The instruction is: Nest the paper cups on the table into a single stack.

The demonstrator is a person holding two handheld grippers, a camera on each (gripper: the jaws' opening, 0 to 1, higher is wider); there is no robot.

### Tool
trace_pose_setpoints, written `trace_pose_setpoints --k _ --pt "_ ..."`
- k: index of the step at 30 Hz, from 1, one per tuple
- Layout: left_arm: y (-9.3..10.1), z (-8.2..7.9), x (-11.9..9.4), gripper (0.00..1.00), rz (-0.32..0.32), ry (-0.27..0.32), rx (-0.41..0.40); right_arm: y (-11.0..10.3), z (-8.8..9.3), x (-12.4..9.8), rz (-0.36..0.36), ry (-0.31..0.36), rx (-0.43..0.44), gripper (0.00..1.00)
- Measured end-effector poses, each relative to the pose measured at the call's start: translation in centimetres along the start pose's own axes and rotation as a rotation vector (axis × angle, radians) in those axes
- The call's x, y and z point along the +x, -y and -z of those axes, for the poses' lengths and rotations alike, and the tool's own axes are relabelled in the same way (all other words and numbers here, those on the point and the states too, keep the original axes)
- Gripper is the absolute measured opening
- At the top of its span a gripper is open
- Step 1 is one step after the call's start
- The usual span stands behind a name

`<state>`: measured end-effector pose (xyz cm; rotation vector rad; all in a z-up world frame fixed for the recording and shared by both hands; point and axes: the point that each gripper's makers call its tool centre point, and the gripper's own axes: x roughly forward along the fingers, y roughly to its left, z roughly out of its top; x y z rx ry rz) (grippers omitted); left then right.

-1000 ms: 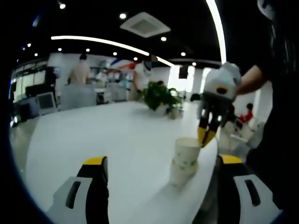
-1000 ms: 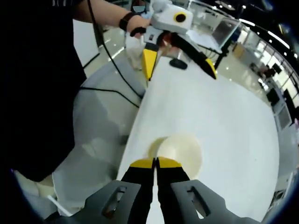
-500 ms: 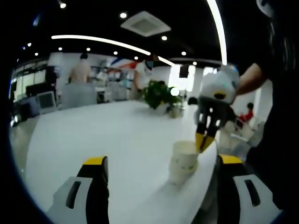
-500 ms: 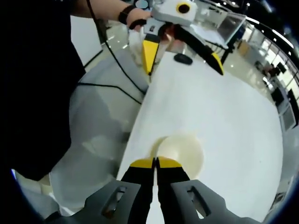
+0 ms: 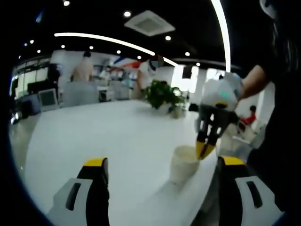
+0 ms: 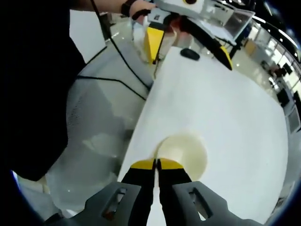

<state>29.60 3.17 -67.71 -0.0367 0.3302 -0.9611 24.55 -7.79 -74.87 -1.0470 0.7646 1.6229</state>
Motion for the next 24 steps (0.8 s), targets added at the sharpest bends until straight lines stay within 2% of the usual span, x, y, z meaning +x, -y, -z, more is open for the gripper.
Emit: trace_pose_setpoints --k 7,12,24 --pt "0.1 0.07 0.03 0.96 0.003 -0.002 -0.003 0.14 0.51 0.5 -0.005 -0.014 -0.024 0.0" --pt "0.09 0.4 0.1 0.97 0.002 -0.013 0.003 0.61 0.53 0.21 0.017 0.003 -0.006 0.07" --pt "0.14 0.3 0.42 0.97 0.009 -0.015 0.003 0.38 0.37 -0.21 0.038 0.032 0.002 0.12"
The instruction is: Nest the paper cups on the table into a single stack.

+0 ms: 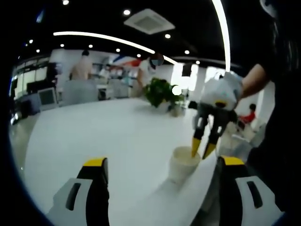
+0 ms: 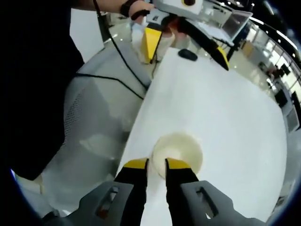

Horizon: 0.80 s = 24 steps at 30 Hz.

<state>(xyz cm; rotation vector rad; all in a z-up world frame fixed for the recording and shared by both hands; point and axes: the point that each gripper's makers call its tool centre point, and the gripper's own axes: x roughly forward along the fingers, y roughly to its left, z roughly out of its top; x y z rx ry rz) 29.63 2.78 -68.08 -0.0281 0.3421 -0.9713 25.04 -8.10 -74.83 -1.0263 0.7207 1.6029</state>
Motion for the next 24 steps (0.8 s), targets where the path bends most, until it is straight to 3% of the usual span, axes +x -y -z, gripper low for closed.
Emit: trace_pose_setpoints --k 6,12,21,24 --pt "0.1 -0.6 0.2 0.97 0.006 0.004 0.011 0.3 -0.2 -0.7 0.026 0.043 0.026 0.17" --pt "0.3 -0.5 0.3 0.97 0.015 -0.003 0.022 1.0 -0.5 -1.5 0.081 0.087 0.044 0.28" --pt "0.5 -0.6 0.4 0.96 0.025 -0.007 0.03 1.5 -0.9 -3.2 0.149 0.194 0.141 0.44" --pt "0.6 -0.5 0.4 0.96 0.028 -0.01 0.029 1.6 -0.6 -3.6 0.168 0.202 0.156 0.45"
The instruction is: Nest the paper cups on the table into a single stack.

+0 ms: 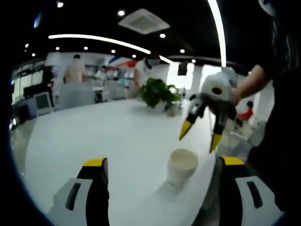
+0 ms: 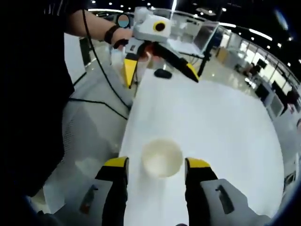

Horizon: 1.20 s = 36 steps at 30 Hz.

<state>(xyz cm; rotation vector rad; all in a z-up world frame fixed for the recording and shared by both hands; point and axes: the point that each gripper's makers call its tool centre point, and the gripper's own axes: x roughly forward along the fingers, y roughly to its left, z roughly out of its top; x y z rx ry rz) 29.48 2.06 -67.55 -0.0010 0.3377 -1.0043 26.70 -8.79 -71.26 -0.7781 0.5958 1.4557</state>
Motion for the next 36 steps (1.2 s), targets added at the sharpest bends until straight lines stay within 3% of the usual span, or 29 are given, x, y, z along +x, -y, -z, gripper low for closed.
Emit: trace_pose_setpoints --k 18,22,30,36 --pt "0.5 0.3 0.4 0.97 0.021 -0.035 0.014 1.1 2.8 -2.0 0.104 0.07 0.202 0.56" --pt "0.5 0.7 0.4 0.97 0.024 -0.05 0.015 1.3 3.3 -2.2 0.131 0.108 0.28 0.64" --pt "0.8 1.6 0.9 0.96 0.039 -0.077 0.02 1.7 4.5 -2.2 0.181 0.162 0.366 0.9" --pt "0.9 1.8 1.2 0.96 0.046 -0.077 0.018 1.7 5.2 -2.0 0.199 0.16 0.387 0.99"
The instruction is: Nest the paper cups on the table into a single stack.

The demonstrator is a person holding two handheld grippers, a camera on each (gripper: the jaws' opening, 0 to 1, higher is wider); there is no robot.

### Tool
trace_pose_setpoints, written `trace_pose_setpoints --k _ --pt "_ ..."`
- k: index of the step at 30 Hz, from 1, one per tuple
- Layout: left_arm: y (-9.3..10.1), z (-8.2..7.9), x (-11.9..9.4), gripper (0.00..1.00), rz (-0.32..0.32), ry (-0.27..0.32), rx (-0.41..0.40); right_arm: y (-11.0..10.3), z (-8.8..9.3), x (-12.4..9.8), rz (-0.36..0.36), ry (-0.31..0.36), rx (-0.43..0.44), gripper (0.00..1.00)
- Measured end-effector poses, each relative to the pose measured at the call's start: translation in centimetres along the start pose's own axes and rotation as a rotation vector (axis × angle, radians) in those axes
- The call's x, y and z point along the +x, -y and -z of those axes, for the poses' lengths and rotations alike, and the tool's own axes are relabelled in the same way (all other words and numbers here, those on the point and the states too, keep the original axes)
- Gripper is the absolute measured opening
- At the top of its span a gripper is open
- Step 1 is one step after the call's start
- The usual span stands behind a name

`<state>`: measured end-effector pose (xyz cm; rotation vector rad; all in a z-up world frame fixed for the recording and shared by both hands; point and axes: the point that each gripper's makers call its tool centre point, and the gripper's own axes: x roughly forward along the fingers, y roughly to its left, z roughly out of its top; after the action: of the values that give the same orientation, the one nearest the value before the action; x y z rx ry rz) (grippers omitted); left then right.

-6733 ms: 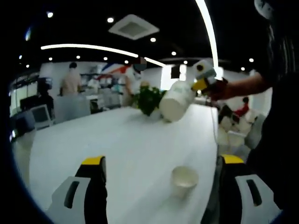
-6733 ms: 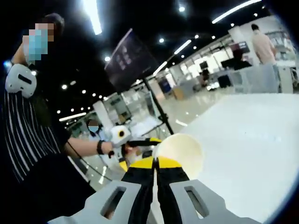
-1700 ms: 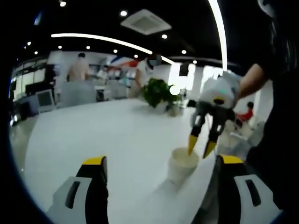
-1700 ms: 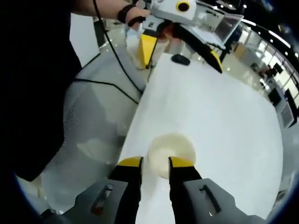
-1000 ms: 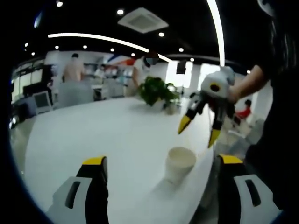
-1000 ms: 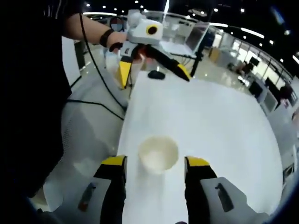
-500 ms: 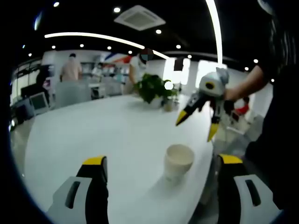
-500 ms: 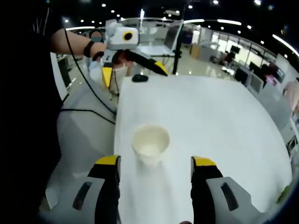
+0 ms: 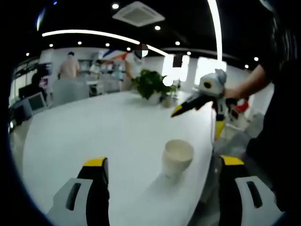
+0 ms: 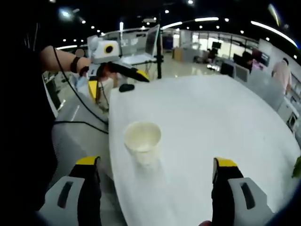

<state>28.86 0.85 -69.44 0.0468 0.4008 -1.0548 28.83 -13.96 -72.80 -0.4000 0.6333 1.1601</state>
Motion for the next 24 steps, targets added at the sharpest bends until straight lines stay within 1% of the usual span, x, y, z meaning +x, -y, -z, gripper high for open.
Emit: trace_pose_setpoints --k 2,4,5,11,15,19,21,24 --pt "0.1 0.3 0.2 0.96 0.006 -0.009 -0.003 -0.1 0.2 0.1 -0.001 -0.001 0.001 0.98" --pt "0.1 0.9 0.5 0.95 0.014 -0.014 -0.009 -0.2 0.3 0.2 0.0 0.0 0.003 0.98" --pt "0.2 1.4 0.7 0.95 0.023 -0.027 -0.014 -0.3 0.4 0.3 0.0 0.004 0.005 0.97" --pt "0.7 3.3 1.9 0.94 0.054 -0.059 -0.014 -1.0 2.0 1.0 -0.012 -0.024 0.014 0.94" --pt "1.1 4.1 2.7 0.9 0.079 -0.076 -0.003 -1.4 2.5 1.3 -0.019 -0.023 0.019 0.91" --pt "1.1 4.6 3.5 0.86 0.091 -0.067 -0.002 -1.5 3.1 1.9 -0.021 -0.025 0.03 0.89" --pt "1.1 4.8 3.9 0.84 0.086 -0.064 0.017 -1.6 3.2 2.2 -0.02 -0.024 0.034 0.88" --pt "1.1 5.1 4.4 0.82 0.089 -0.061 0.015 -1.8 3.3 2.7 -0.027 -0.015 0.046 0.86"
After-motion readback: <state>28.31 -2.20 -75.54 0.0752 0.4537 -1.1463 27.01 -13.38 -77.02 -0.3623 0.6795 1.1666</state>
